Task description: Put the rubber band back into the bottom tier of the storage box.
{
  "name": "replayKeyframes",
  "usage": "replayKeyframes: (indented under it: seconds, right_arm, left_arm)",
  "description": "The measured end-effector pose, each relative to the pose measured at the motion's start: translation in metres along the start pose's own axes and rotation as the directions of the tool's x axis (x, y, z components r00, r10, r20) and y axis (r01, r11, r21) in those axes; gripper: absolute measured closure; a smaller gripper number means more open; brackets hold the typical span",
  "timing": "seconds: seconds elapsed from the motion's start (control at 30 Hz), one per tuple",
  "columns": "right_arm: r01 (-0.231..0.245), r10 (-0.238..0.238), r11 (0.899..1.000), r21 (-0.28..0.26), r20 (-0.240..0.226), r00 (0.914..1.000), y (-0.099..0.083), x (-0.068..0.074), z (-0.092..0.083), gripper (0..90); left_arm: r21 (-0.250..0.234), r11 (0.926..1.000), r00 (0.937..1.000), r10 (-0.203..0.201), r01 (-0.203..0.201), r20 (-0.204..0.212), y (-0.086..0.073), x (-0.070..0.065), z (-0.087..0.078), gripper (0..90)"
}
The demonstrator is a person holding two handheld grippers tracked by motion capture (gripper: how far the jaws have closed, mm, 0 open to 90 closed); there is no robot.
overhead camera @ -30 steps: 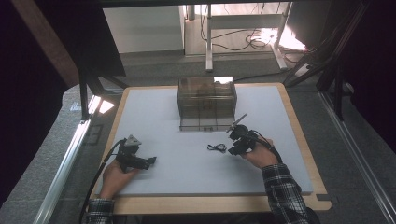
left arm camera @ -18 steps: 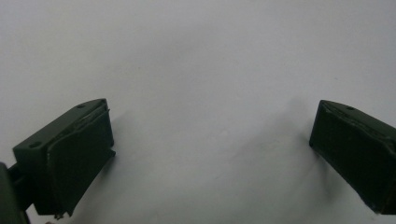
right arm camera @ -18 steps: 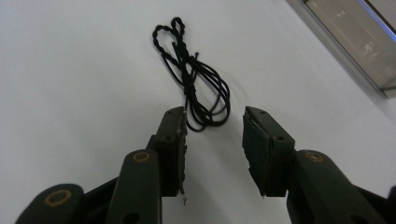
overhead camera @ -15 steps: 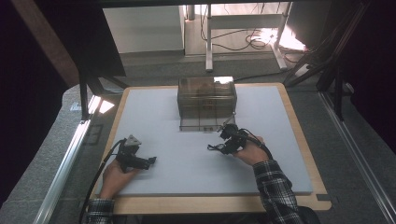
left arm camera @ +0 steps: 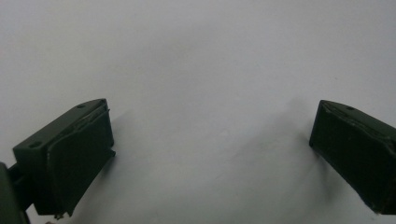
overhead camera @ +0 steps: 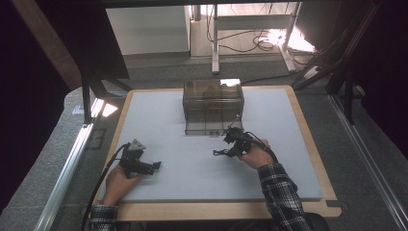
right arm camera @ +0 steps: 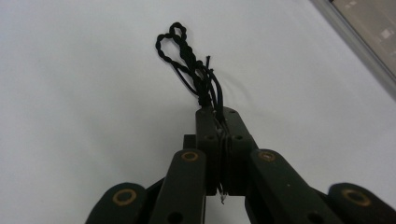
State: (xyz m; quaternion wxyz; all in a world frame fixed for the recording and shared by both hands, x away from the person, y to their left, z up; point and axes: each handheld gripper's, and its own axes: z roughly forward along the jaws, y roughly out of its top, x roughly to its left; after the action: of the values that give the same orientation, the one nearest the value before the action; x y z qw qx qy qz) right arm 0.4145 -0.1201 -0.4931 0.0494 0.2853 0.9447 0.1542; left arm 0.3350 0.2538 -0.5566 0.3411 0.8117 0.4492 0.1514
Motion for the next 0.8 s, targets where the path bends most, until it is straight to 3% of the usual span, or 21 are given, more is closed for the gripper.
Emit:
replayKeyframes:
  seconds: [0.17, 0.8]
  right_arm:
    - [0.002, -0.003, 1.0, -0.012, -0.023, 0.9997, 0.002, -0.001, -0.008, 86.2]
    - [0.015, -0.015, 1.0, 0.0, -0.001, 0.9999, 0.016, 0.0, -0.035, 86.2]
  left_arm:
    - [0.0, 1.0, 1.0, 0.0, 0.0, 0.0, 0.0, 0.0, 0.0, 0.0]
    - [0.001, 1.0, 1.0, 0.0, 0.0, 0.0, 0.0, 0.0, 0.0, 0.0]
